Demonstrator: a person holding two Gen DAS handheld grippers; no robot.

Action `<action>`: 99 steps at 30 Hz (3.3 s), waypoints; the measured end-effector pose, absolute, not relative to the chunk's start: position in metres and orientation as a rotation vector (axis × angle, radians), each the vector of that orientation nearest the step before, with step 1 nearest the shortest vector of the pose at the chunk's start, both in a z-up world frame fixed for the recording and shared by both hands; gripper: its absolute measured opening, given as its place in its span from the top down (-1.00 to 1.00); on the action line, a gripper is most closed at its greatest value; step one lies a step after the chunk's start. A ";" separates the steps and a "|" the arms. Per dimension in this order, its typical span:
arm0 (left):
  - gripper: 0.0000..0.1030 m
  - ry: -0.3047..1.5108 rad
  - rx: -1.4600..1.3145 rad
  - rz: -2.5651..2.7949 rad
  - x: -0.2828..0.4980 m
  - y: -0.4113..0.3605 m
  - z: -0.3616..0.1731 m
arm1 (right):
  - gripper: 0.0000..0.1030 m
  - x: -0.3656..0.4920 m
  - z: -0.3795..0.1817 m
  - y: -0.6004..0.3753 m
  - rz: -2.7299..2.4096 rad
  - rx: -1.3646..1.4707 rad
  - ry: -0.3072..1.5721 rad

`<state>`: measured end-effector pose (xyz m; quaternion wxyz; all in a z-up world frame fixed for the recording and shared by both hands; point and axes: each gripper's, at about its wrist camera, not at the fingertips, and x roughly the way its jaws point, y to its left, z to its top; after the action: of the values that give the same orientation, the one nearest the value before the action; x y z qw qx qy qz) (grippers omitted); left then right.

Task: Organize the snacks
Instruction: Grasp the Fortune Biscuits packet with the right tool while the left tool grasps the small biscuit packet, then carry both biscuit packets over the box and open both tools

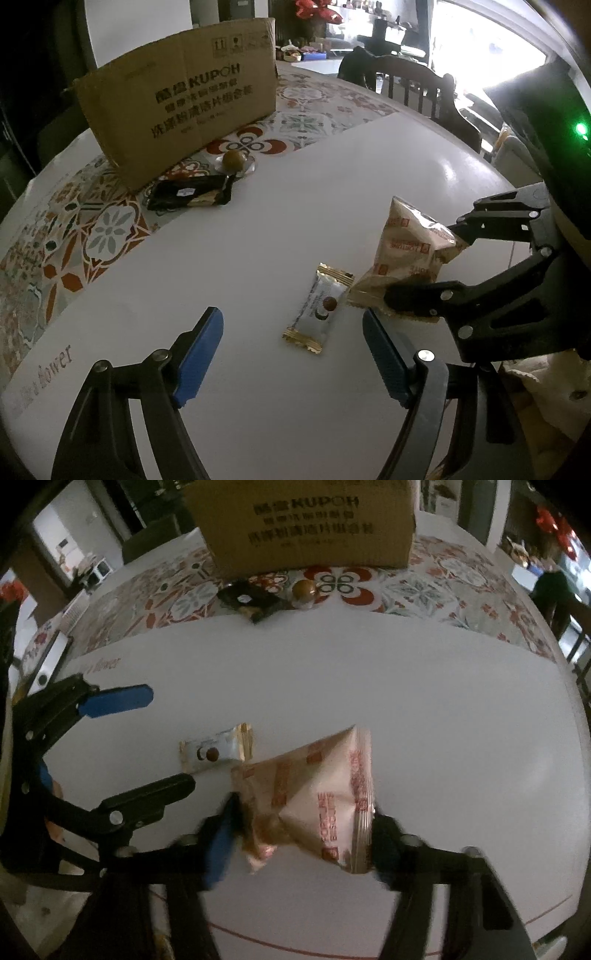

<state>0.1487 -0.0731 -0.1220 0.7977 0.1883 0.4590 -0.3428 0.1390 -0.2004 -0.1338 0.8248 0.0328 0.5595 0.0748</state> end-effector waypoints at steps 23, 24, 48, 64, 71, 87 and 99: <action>0.60 1.034 0.391 -0.718 0.159 -0.095 -0.140 | 0.15 0.133 -0.132 -0.210 0.136 0.116 1.160; 0.62 1.035 0.382 -0.714 0.160 -0.094 -0.139 | 0.15 0.133 -0.132 -0.210 0.136 0.115 1.157; 0.62 0.884 0.189 -0.618 0.170 -0.077 -0.067 | 0.15 0.147 -0.078 -0.213 0.134 0.108 0.984; 0.63 0.728 0.136 -0.548 0.197 -0.068 -0.012 | 0.15 0.178 -0.027 -0.217 0.135 0.111 0.810; 0.63 0.659 0.139 -0.521 0.211 -0.068 0.012 | 0.15 0.199 -0.001 -0.223 0.130 0.117 0.739; 0.63 0.573 0.119 -0.481 0.262 -0.073 0.056 | 0.15 0.253 0.044 -0.232 0.147 0.124 0.640; 0.63 0.618 0.076 -0.463 0.315 -0.077 0.059 | 0.14 0.305 0.060 -0.235 0.157 0.113 0.632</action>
<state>0.3150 -0.0766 0.0594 0.9257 0.0372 0.3012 -0.2256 0.3055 -0.2352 0.0596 0.9458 0.0557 0.3105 0.0771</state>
